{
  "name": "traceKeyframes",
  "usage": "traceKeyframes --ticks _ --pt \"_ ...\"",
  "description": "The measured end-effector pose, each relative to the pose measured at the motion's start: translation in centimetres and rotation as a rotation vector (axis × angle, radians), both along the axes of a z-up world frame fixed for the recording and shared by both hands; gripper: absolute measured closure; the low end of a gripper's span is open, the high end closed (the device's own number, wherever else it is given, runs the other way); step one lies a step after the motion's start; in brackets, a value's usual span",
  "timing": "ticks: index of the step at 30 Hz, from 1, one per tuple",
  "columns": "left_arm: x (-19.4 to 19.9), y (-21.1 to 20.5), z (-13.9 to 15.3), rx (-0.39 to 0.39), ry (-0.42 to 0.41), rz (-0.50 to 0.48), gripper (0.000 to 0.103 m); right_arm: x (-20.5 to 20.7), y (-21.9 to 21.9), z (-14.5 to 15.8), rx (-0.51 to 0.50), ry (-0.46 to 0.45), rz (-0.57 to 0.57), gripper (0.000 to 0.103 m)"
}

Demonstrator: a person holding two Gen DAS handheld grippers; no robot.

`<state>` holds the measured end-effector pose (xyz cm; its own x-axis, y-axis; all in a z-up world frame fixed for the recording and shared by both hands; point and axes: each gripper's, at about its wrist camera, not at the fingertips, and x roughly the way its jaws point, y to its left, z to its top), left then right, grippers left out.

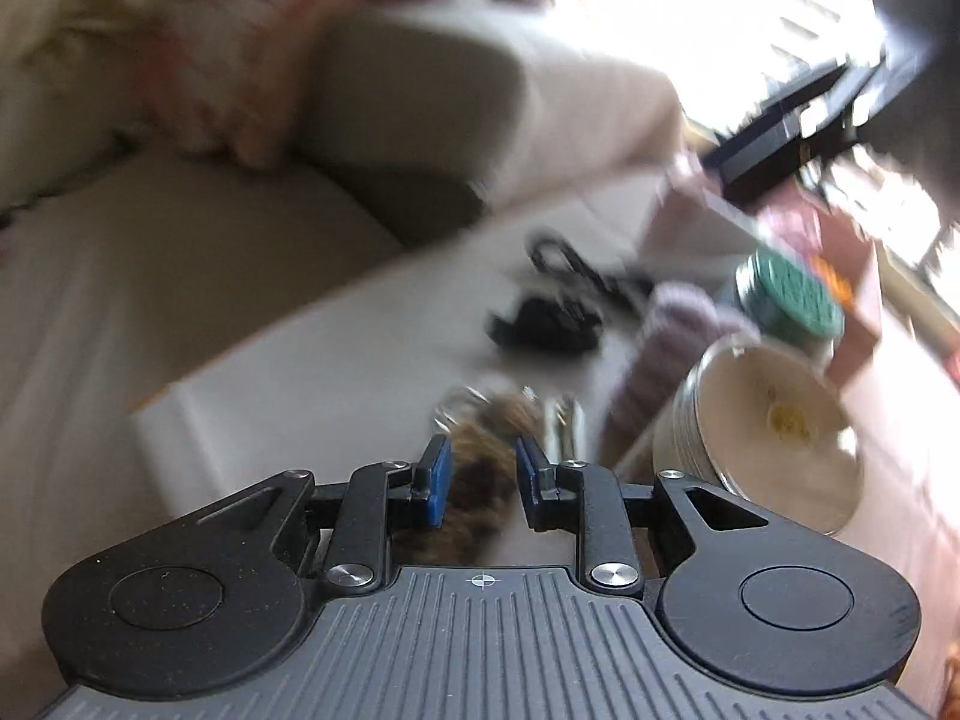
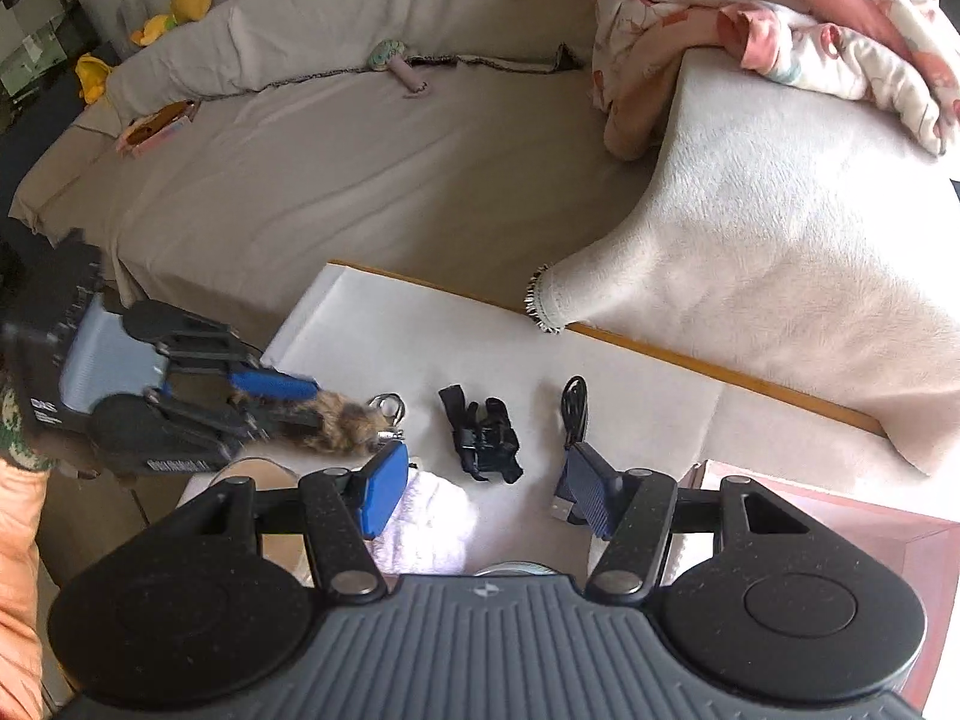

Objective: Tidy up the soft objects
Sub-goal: 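Grasp the furry brown keychain with the left tool, then grasp the black clip with the right tool while the left tool holds the keychain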

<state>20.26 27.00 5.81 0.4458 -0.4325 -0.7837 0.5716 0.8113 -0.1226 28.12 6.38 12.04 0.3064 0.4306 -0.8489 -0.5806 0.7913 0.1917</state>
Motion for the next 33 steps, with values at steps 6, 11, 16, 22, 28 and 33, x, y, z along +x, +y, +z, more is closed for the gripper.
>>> traceKeyframes --ticks 6,11,16,22,28,33 --pt "2.2 -0.6 -1.6 0.101 0.051 0.0 0.072 0.4 0.2 0.1 -0.001 0.046 0.026 0.044" --pt "3.0 -0.2 -1.8 0.236 -0.101 0.234 0.076 3.2 2.2 -1.2 0.015 0.162 -0.021 0.044" --pt "2.3 -0.4 -2.8 0.137 -0.055 0.17 0.055 6.0 5.9 -5.4 -0.09 0.256 -0.055 0.044" --pt "3.1 0.4 -3.1 0.099 -0.056 0.28 0.056 7.1 7.8 -9.2 -0.178 0.356 -0.064 0.051" --pt "3.0 -0.4 -3.2 0.11 -0.063 0.293 0.056 6.9 7.0 -9.7 -0.184 0.351 -0.081 0.073" --pt "2.1 1.4 -2.5 0.04 -0.048 0.396 0.085 6.1 5.6 -7.4 -0.146 0.306 -0.088 0.074"
